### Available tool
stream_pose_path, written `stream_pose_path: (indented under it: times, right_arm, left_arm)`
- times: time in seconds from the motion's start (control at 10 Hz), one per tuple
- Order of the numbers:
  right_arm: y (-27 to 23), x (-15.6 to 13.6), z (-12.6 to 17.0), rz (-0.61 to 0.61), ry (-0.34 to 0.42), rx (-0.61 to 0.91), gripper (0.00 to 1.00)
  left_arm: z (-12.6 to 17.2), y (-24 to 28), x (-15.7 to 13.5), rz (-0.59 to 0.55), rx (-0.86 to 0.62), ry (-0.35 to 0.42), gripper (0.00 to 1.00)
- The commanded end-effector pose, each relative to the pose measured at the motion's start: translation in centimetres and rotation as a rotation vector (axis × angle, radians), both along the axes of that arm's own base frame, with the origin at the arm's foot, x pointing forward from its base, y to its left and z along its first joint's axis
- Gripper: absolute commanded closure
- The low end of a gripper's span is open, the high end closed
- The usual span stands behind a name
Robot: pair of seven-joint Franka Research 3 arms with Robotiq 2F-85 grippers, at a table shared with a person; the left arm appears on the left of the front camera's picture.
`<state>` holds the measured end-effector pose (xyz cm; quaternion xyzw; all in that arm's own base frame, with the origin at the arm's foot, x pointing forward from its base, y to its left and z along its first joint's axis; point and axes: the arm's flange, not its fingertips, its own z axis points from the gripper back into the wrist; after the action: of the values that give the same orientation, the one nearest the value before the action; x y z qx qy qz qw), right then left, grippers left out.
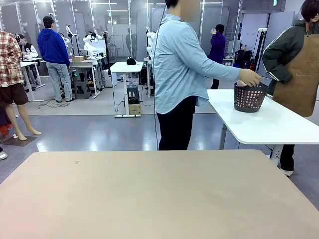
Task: Fold the towel.
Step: Grab the top end of the 100 cm Hotel Towel extended by the human.
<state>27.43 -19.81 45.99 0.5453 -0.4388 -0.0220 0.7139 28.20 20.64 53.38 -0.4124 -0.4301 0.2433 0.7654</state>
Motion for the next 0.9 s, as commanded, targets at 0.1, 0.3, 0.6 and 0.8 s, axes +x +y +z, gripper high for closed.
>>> stream_pose_path:
  times: [0.1, 0.3, 0.6, 0.8]
  right_arm:
    - [-0.11, 0.29, 0.23, -0.004, -0.015, 0.0, 0.0]
    - [-0.11, 0.29, 0.23, -0.004, -0.015, 0.0, 0.0]
    - [-0.11, 0.29, 0.23, -0.004, -0.015, 0.0, 0.0]
    - [-0.11, 0.29, 0.23, -0.004, -0.015, 0.0, 0.0]
  left_arm:
    - [-0.04, 0.1, 0.32, -0.009, -0.004, -0.019, 0.0]
    - [-0.04, 0.1, 0.32, -0.009, -0.004, -0.019, 0.0]
    - [-0.04, 0.1, 0.32, -0.009, -0.004, -0.019, 0.0]
    - [-0.04, 0.1, 0.32, -0.009, -0.004, -0.019, 0.0]
